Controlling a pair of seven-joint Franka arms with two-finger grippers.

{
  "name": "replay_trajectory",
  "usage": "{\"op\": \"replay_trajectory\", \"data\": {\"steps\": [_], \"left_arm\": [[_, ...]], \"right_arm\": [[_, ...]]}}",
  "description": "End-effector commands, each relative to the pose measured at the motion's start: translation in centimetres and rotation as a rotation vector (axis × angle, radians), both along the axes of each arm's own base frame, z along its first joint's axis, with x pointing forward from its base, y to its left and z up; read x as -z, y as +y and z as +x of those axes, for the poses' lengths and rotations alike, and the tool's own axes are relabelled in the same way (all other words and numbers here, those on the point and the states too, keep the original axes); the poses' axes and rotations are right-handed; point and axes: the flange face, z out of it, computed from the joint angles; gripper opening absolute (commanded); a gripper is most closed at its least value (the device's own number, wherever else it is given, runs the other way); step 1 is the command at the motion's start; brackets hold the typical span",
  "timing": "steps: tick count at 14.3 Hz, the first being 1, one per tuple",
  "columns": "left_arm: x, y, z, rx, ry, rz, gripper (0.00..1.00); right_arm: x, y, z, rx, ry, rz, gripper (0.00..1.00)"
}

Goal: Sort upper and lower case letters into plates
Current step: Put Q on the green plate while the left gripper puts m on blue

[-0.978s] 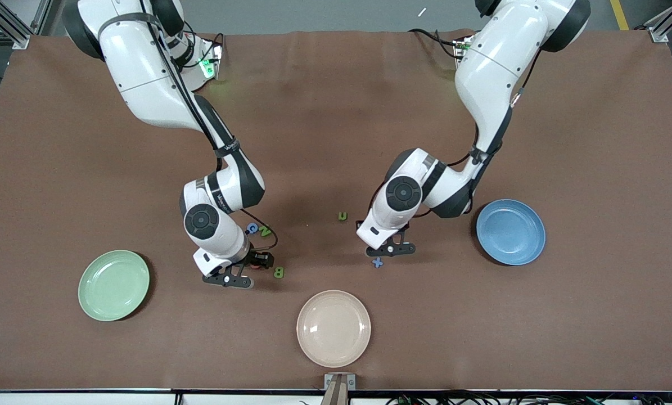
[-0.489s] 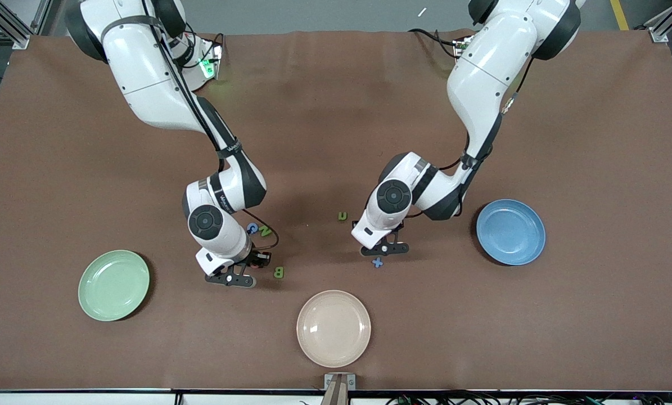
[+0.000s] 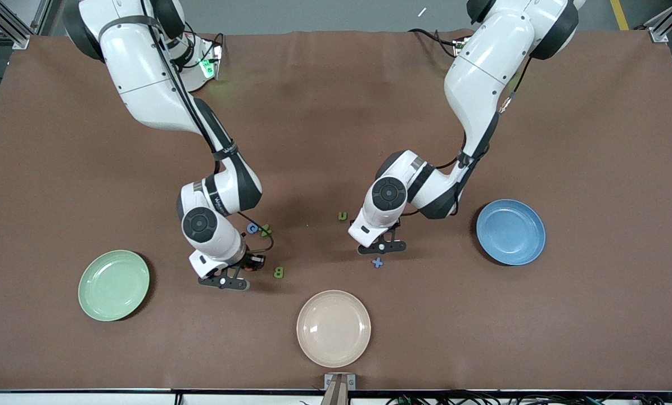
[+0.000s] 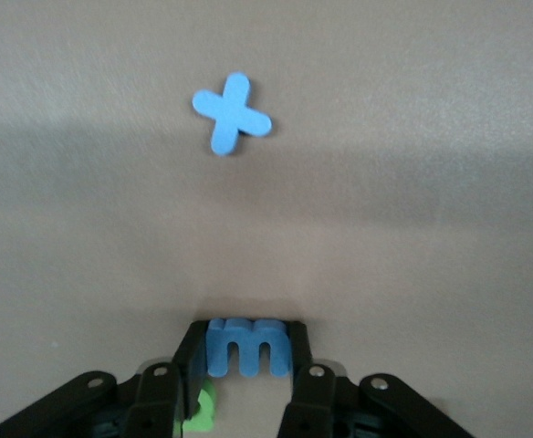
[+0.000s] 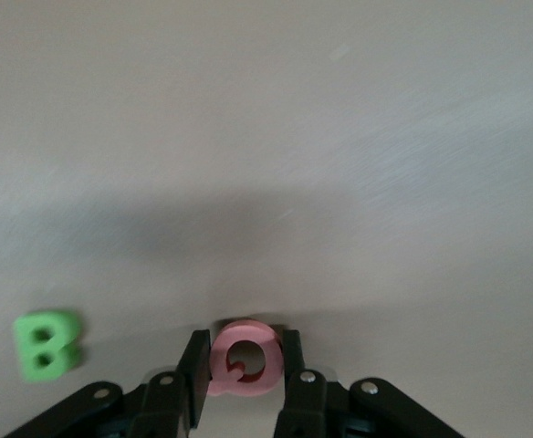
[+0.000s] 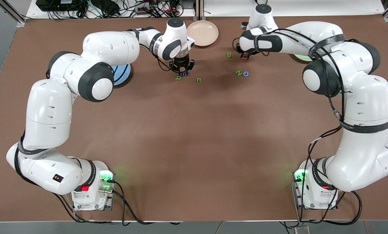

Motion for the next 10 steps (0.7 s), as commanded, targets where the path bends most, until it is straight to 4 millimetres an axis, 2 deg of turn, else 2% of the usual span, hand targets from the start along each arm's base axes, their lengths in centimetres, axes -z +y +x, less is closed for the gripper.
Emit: {"op": "replay_trajectory", "data": {"steps": [1, 3, 5, 6, 7, 8, 10], "left_arm": [[-2.0, 3.9, 3.0, -0.012, -0.043, 0.076, 0.00], [-4.5, 7.6, 4.6, -0.022, -0.034, 0.145, 0.00], [-6.8, 13.7, 7.8, -0.047, -0.050, 0.182, 0.00], [-8.6, 16.0, 8.8, -0.063, -0.065, 0.178, 0.00], [-9.9, 18.0, 9.3, -0.060, -0.057, 0.187, 0.00], [-11.0, 21.5, 9.9, -0.059, -0.019, 0.212, 0.00], [-10.9, 26.1, 10.2, -0.094, 0.055, 0.231, 0.01]], "right_arm": [[-3.0, -5.4, 2.2, -0.062, 0.002, -0.071, 0.03], [-4.2, -10.9, 3.8, -0.145, -0.006, -0.116, 0.04], [-4.5, -16.4, 4.7, -0.248, 0.003, -0.138, 0.05], [-4.5, -19.0, 4.9, -0.292, 0.009, -0.146, 0.06], [-4.5, -21.1, 5.0, -0.344, 0.014, -0.151, 0.07], [-4.4, -23.5, 5.1, -0.392, 0.022, -0.155, 0.07], [-4.2, -26.8, 5.0, -0.459, 0.035, -0.159, 0.11]]}}
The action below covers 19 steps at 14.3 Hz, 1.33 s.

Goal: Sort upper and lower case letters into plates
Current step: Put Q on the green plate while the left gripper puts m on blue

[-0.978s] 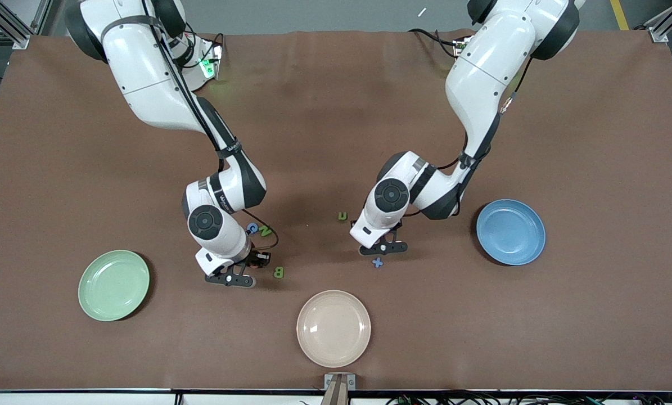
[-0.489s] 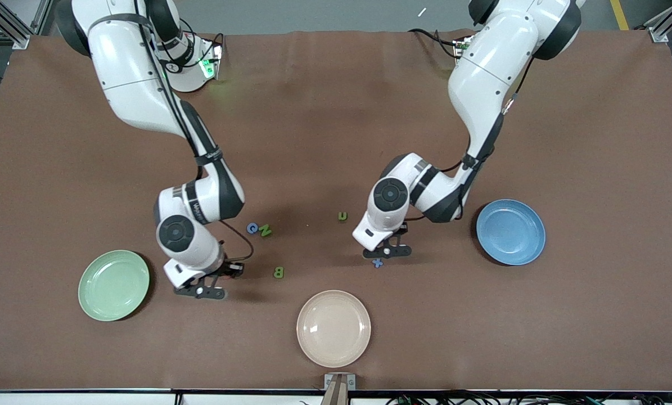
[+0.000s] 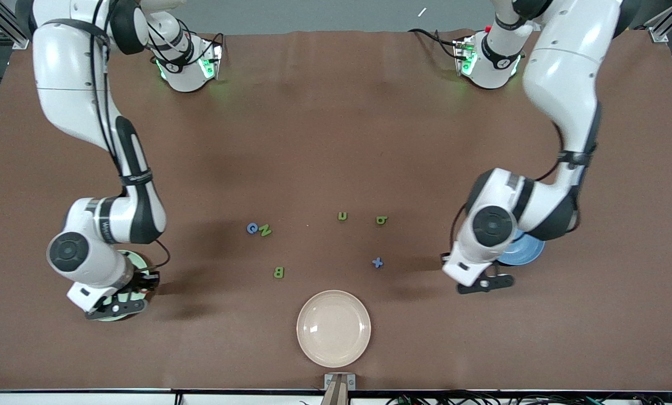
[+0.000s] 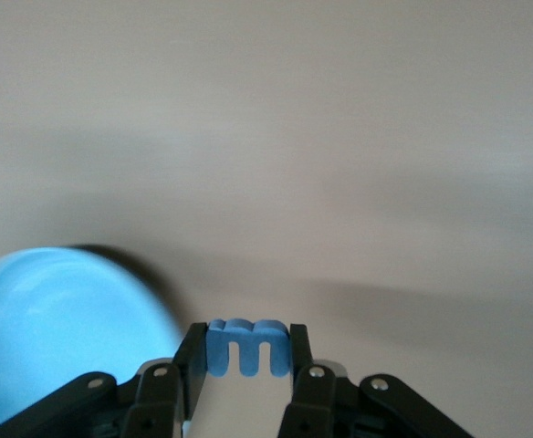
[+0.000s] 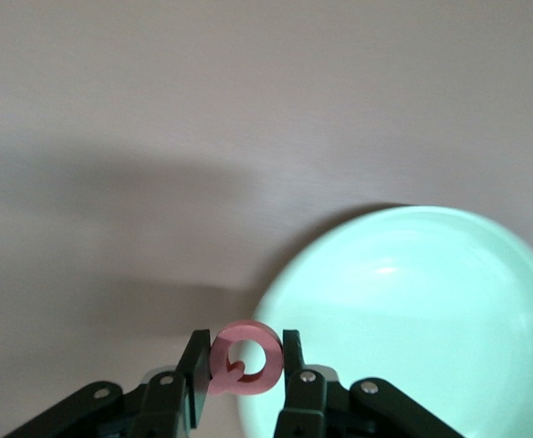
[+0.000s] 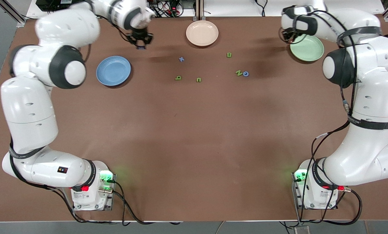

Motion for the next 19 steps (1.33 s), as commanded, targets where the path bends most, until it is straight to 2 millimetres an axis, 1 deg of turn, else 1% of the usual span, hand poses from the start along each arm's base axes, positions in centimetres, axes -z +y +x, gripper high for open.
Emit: {"op": "replay_trajectory", "data": {"steps": [1, 2, 3, 4, 5, 6, 7, 8, 9, 11, 12, 13, 14, 15, 16, 17, 18, 19], "left_arm": [[0.0, 3.8, -1.2, -0.025, 0.076, 0.027, 0.01], [1.1, 5.6, -1.8, -0.049, 0.106, 0.033, 0.01], [2.2, 7.9, -2.4, -0.079, 0.132, 0.036, 0.01], [3.7, 9.4, -3.1, -0.098, 0.158, 0.032, 0.01], [5.1, 9.9, -3.7, -0.100, 0.156, 0.009, 0.01], [6.5, 10.5, -4.4, -0.106, 0.147, -0.012, 0.02], [7.7, 11.2, -5.0, -0.113, 0.137, -0.026, 0.11], [8.4, 11.4, -5.4, -0.112, 0.138, -0.031, 0.17], [8.4, 11.8, -5.6, -0.120, 0.139, -0.028, 0.31], [6.6, 11.8, -5.3, -0.129, 0.116, -0.023, 1.00], [5.1, 11.5, -5.0, -0.127, 0.092, -0.023, 1.00], [4.0, 10.7, -4.6, -0.119, 0.070, -0.030, 1.00], [2.6, 9.3, -4.3, -0.102, 0.048, -0.047, 1.00], [1.3, 7.9, -3.8, -0.090, 0.023, -0.064, 1.00], [0.1, 5.7, -3.5, -0.088, -0.002, -0.084, 1.00], [-1.0, 2.9, -3.4, -0.089, -0.027, -0.109, 1.00], [-1.7, 0.4, -3.1, -0.096, -0.054, -0.118, 1.00], [-1.5, -2.9, -2.9, -0.092, -0.070, -0.131, 1.00]], "right_arm": [[0.1, -3.0, -0.4, -0.092, 0.025, -0.004, 0.18], [0.4, -3.3, -0.4, -0.092, 0.028, -0.003, 0.33], [0.7, -3.5, -0.5, -0.091, 0.027, -0.006, 0.64], [0.7, -3.4, -0.4, -0.093, 0.018, -0.006, 0.83], [0.5, -3.5, -0.4, -0.092, 0.008, -0.007, 0.96], [0.6, -3.5, -0.4, -0.092, 0.010, -0.006, 0.99], [0.4, -2.8, -0.4, -0.092, 0.012, -0.004, 0.99], [0.3, -1.9, -0.4, -0.093, 0.013, 0.006, 0.99], [0.2, -0.5, -0.4, -0.096, 0.013, 0.016, 0.99], [-0.2, 3.5, -0.8, -0.045, 0.039, 0.034, 0.99], [-0.5, 6.7, -1.3, 0.003, 0.056, 0.045, 0.99], [-0.9, 9.5, -1.8, 0.072, 0.060, 0.057, 0.99], [-0.9, 12.5, -2.5, 0.159, 0.069, 0.060, 0.99], [-0.9, 14.9, -3.0, 0.253, 0.069, 0.059, 0.99], [-0.8, 17.4, -3.7, 0.386, 0.059, 0.059, 0.99], [-0.6, 19.6, -4.4, 0.534, 0.045, 0.057, 0.99], [-0.3, 21.6, -5.0, 0.686, 0.026, 0.058, 0.99], [-0.2, 23.1, -5.5, 0.790, 0.013, 0.059, 0.99]]}}
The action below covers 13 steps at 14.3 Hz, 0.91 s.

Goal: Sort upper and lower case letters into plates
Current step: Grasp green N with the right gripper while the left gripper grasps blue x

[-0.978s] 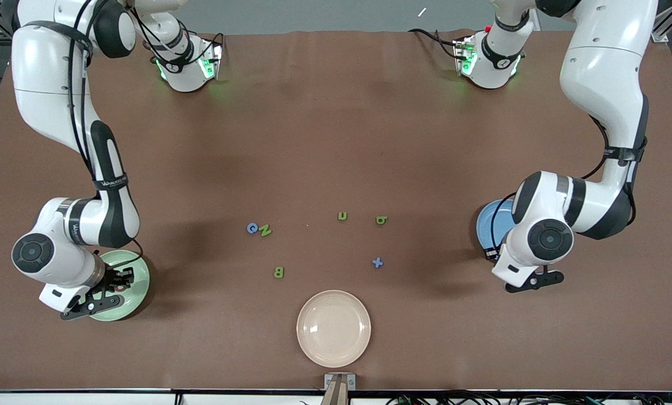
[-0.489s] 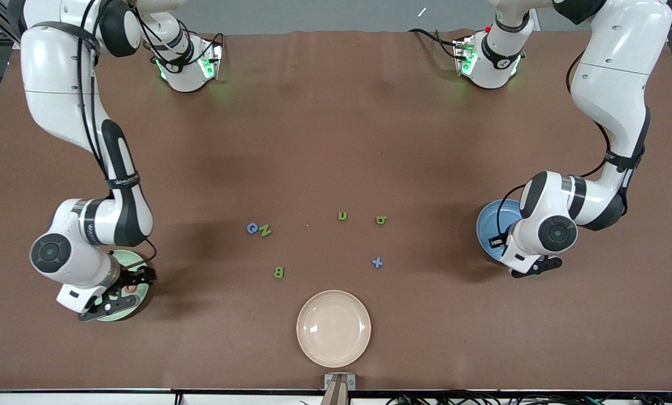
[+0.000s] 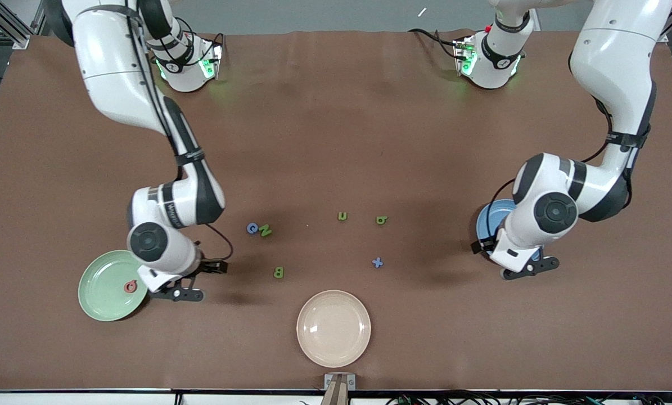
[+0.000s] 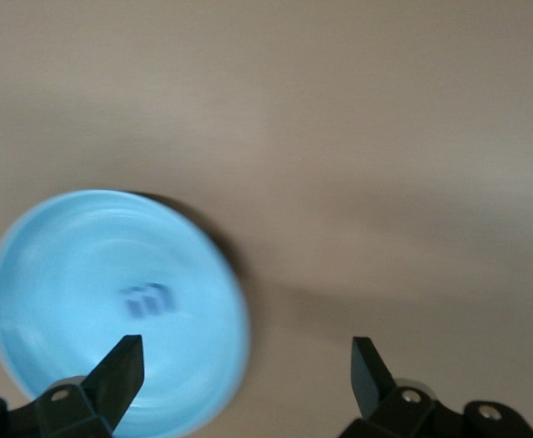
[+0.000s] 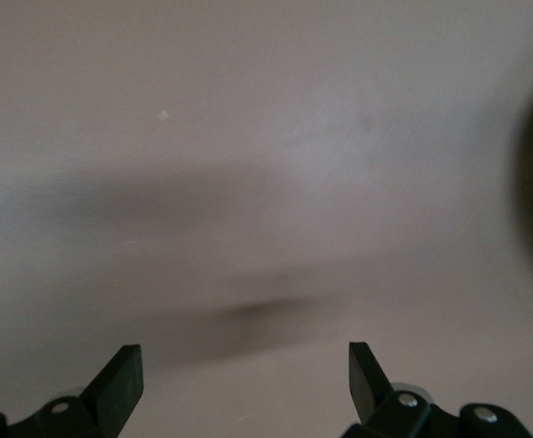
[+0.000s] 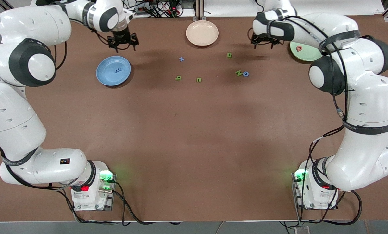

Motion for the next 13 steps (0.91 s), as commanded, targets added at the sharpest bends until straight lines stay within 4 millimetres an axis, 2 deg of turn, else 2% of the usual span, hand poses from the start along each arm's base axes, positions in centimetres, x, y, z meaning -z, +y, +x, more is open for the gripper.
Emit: {"op": "replay_trajectory", "data": {"steps": [1, 2, 4, 7, 9, 11, 13], "left_arm": [[-0.1, -7.8, 0.6, 0.017, -0.045, -0.031, 1.00], [0.5, -9.9, 0.8, 0.031, -0.052, -0.043, 0.99], [1.5, -12.6, 1.4, 0.008, -0.060, -0.070, 0.97], [3.2, -18.3, 1.5, 0.017, -0.116, -0.116, 0.93], [4.5, -20.4, 1.5, 0.053, -0.174, -0.112, 0.93], [6.1, -21.7, 1.6, 0.179, -0.273, -0.131, 0.92], [7.2, -21.5, 2.1, 0.257, -0.318, -0.144, 0.92]], "right_arm": [[0.1, 3.1, -1.6, 0.388, -0.024, -0.011, 1.00], [0.2, 4.8, -2.3, 0.469, -0.032, -0.011, 1.00], [0.3, 8.2, -3.6, 0.625, -0.054, -0.011, 1.00], [1.2, 10.7, -6.5, 0.740, -0.038, -0.031, 1.00], [1.1, 11.5, -8.0, 0.801, -0.031, -0.015, 1.00], [1.1, 10.8, -9.6, 0.822, -0.026, 0.009, 1.00], [1.7, 10.0, -11.0, 0.825, -0.027, 0.014, 1.00]]}}
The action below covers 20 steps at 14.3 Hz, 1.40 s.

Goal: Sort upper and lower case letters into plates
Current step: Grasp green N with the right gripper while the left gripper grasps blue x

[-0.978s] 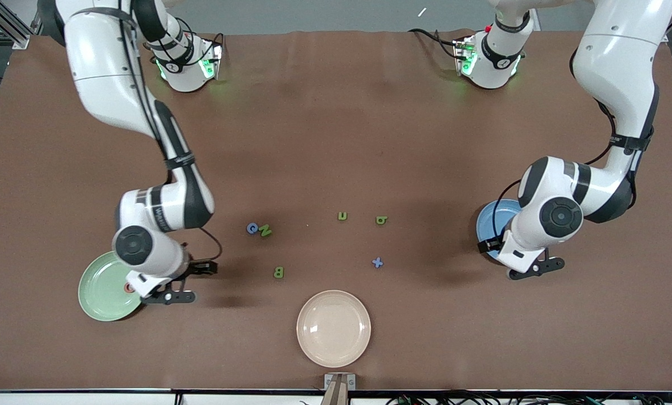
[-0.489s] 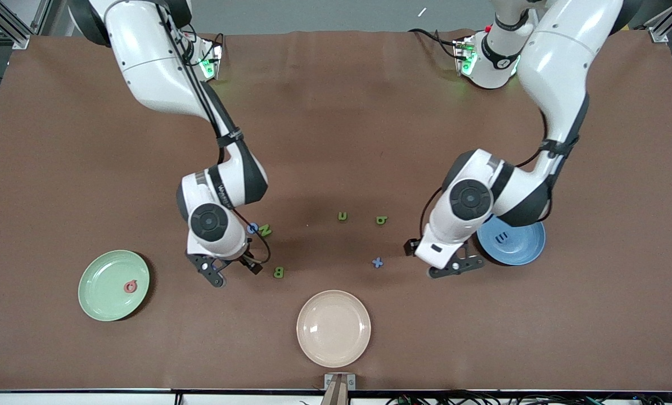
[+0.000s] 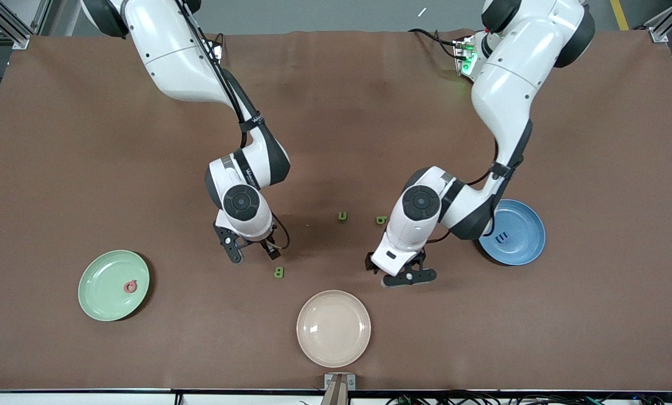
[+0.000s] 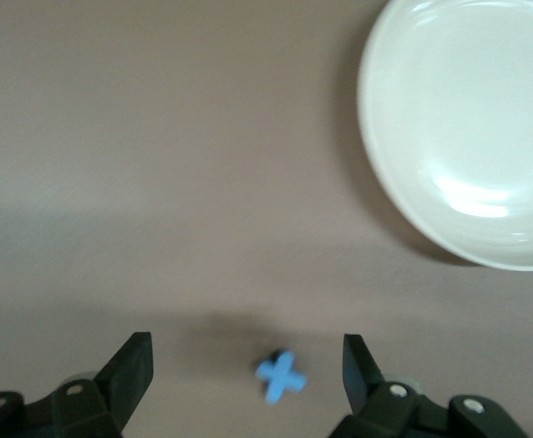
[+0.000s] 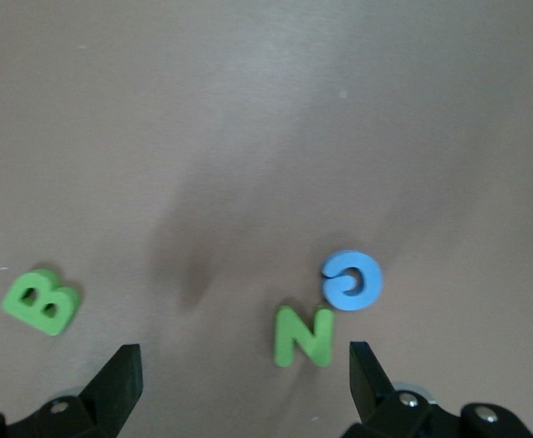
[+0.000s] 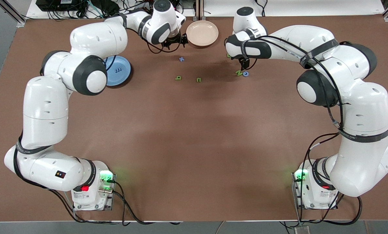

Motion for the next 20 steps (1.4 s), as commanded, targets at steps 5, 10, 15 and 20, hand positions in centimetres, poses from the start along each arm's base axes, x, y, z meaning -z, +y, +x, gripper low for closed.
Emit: {"op": "replay_trajectory", "data": {"steps": [5, 10, 15, 20], "left_arm": [[2.4, -1.3, -0.9, 0.259, -0.058, 0.050, 0.80], [4.4, -2.2, -3.0, 0.306, -0.009, 0.073, 0.71], [5.0, -2.6, -4.8, 0.323, 0.104, 0.143, 0.54], [5.1, -2.0, -4.3, 0.313, 0.112, 0.142, 0.48]], "right_arm": [[1.0, -1.6, -3.6, 0.026, -0.042, 0.041, 0.93], [1.9, -0.3, -4.3, 0.002, -0.083, 0.061, 0.75], [2.7, -0.1, -4.6, -0.005, -0.074, 0.054, 0.49], [3.6, -0.5, -5.2, -0.019, -0.058, 0.044, 0.47]]}}
